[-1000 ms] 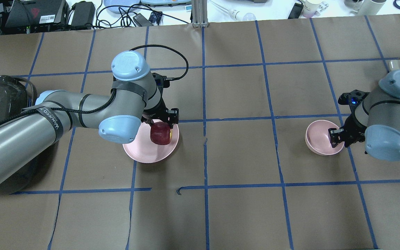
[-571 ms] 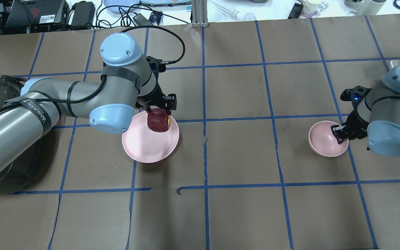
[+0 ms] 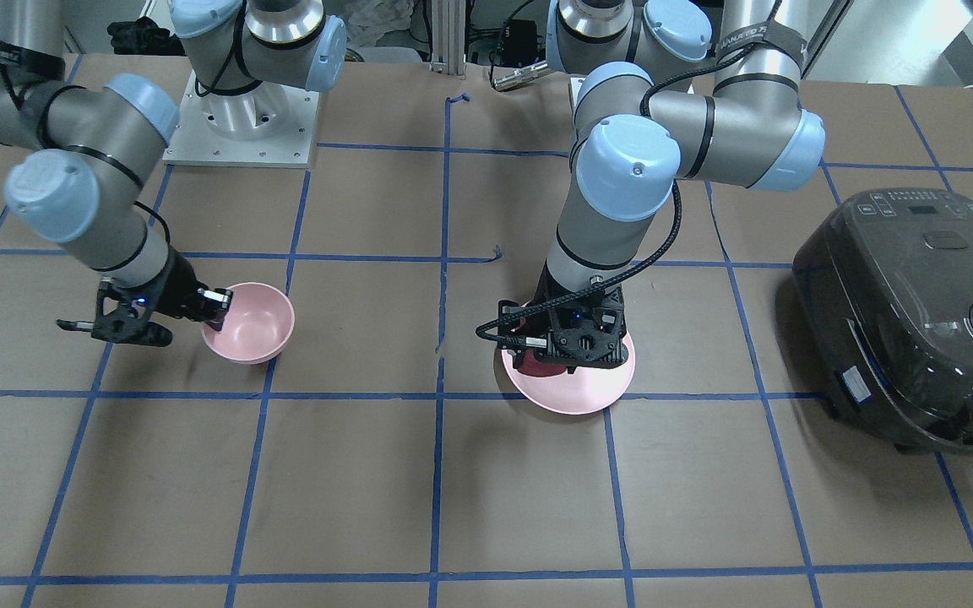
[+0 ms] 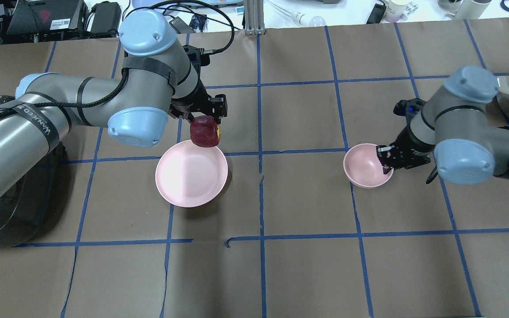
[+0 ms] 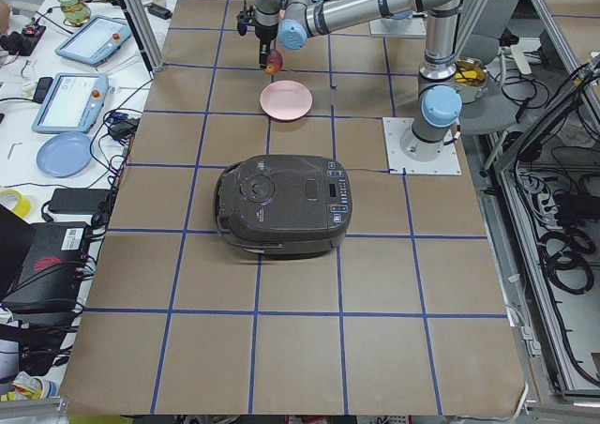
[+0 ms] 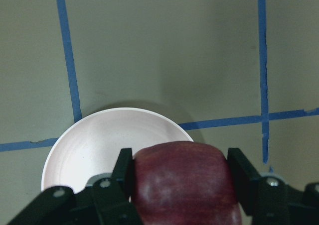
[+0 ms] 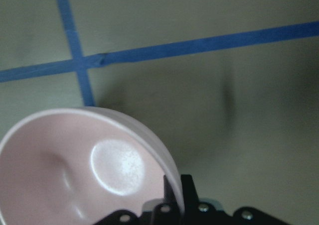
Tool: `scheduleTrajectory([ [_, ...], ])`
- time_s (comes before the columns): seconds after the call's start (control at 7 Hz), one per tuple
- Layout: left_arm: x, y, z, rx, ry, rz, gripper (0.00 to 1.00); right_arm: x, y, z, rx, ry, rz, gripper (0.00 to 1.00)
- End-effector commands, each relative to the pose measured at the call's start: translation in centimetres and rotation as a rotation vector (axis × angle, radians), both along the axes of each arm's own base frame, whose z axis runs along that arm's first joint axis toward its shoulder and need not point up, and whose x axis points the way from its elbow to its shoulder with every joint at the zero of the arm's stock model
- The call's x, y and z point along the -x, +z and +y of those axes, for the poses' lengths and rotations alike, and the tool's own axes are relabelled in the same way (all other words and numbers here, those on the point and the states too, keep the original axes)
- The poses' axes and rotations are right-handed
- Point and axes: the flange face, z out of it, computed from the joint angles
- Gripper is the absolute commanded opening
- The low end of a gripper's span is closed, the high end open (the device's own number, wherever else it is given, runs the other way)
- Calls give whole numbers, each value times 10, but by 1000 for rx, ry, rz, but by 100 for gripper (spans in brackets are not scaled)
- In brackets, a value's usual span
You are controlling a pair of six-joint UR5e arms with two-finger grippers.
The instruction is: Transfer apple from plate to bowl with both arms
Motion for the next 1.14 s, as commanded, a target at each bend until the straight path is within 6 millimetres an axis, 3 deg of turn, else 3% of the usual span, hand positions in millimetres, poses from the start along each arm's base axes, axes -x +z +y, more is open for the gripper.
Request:
scheduleTrajectory([
  [0.0, 4, 5, -3, 2, 27, 48, 4, -81, -8, 4, 4, -90, 4, 0],
  [0.14, 4, -4, 2, -19, 26, 43, 5, -109, -15, 8, 7, -98, 8, 0],
  [0.29, 5, -1, 2, -11, 30, 49, 5, -116, -23, 8, -1, -107, 8, 9],
  [0.43, 9, -7, 2, -34, 51, 93, 4, -116, -23, 7, -1, -107, 10, 63],
  [0.57, 17, -5, 5, -40, 84, 112, 4, -114, -11, -2, 27, -113, 21, 94],
  [0.71, 28, 2, 12, -33, 86, 119, 2, -111, 12, -17, 64, -112, 43, 100],
  [0.86, 47, 3, 20, -50, 102, 153, 1, -107, 43, -28, 84, -109, 97, 100],
  [1.0, 68, 2, 29, -59, 125, 169, 1, -107, 90, -34, 64, -106, 105, 100],
])
